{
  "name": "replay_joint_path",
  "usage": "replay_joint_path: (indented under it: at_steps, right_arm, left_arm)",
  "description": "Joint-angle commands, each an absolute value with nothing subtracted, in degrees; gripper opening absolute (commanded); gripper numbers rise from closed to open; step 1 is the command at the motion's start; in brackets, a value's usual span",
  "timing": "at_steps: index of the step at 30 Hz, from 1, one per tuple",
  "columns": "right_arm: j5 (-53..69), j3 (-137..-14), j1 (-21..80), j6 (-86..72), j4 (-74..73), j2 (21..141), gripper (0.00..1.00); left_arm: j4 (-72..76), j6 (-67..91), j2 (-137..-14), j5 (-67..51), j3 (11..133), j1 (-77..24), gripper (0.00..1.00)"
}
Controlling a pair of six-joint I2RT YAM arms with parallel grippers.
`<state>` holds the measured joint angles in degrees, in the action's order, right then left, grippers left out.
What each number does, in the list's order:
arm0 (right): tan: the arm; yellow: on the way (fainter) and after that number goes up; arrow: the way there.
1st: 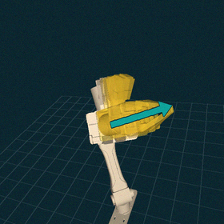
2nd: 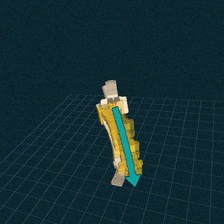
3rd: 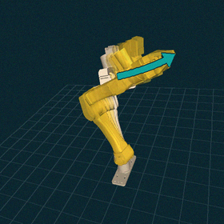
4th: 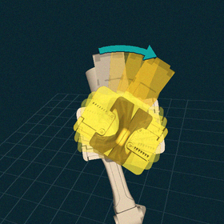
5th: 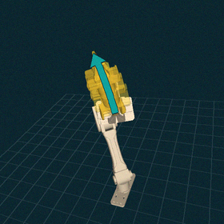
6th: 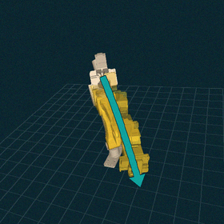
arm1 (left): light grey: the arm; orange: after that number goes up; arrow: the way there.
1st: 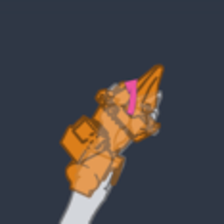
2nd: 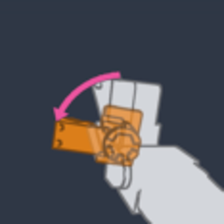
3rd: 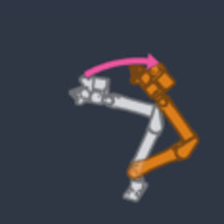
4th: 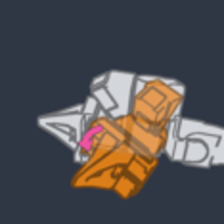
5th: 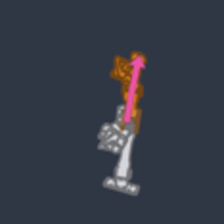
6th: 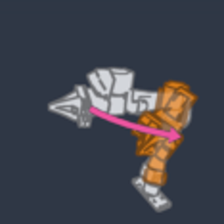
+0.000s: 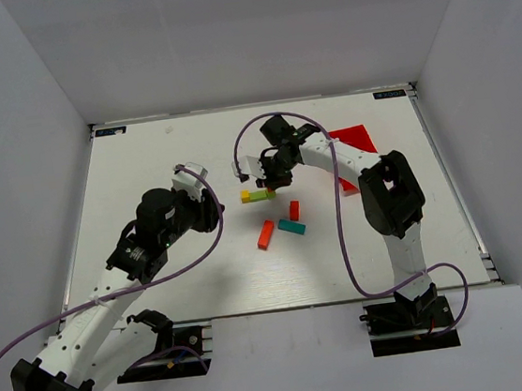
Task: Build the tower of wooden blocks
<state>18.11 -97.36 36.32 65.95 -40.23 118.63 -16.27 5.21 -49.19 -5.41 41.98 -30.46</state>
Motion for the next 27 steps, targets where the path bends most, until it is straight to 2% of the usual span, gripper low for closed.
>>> replay_joint_path:
  at_steps: [1,27]
  right_arm:
    - [18.37,-99.67,36.91,65.39,-40.17,119.09,0.10]
    - [18.37,-99.76,36.91,65.04,-39.81,118.92,0.11]
  left_arm:
    - [-15.64,5.19,-47.72,-5.89,42.45,-30.15,0.55]
    - [-15.64,5.19,-47.72,-5.89,42.45,-30.15,0.55]
